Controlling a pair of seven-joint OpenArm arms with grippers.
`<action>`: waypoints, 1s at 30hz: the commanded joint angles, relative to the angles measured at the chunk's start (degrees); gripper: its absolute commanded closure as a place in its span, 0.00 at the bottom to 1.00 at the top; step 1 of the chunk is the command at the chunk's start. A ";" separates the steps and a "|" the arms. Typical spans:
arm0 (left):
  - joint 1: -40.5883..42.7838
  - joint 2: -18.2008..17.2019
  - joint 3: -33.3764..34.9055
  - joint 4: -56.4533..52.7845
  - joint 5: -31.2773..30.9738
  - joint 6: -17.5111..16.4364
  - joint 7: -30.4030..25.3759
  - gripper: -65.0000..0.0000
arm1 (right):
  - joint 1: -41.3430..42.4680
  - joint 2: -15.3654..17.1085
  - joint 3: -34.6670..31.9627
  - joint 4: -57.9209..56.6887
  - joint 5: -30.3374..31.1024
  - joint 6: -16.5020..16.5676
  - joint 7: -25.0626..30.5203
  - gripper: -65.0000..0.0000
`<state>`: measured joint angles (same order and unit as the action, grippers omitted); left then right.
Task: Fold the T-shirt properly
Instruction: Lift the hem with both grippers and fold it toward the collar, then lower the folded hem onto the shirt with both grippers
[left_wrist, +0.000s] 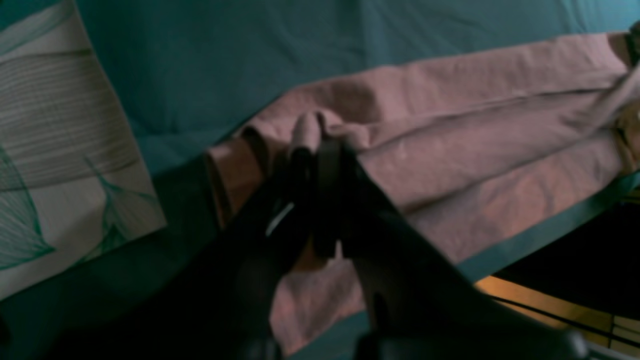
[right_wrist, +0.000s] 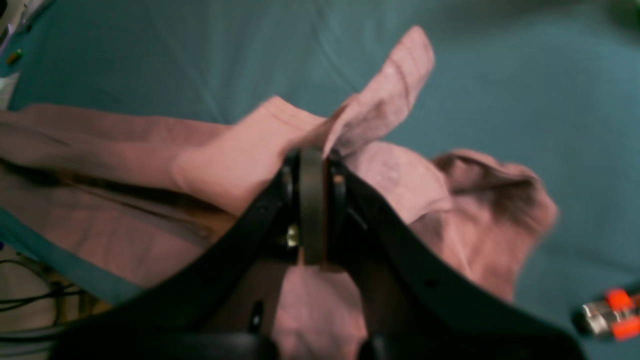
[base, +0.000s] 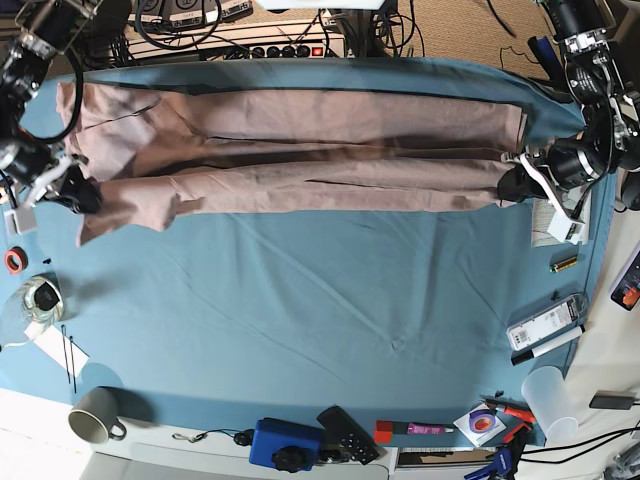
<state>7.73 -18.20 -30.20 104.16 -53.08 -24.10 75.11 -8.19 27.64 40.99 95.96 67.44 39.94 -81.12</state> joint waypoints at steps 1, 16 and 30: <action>-0.22 -1.03 -0.37 0.92 -1.18 -0.26 -0.61 1.00 | -0.61 1.42 1.11 1.22 1.11 0.06 1.12 1.00; 2.73 -1.01 -0.37 0.92 -1.16 -0.68 -0.61 1.00 | -12.00 -2.05 1.92 1.33 0.42 0.06 1.12 1.00; 3.13 -1.01 -0.37 0.92 -0.92 -2.56 -1.42 0.60 | -11.82 -6.99 1.92 1.33 -2.95 0.06 1.12 0.77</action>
<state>11.03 -18.28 -30.20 104.18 -53.01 -26.61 74.54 -20.18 19.49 42.37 96.44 63.07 39.92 -80.99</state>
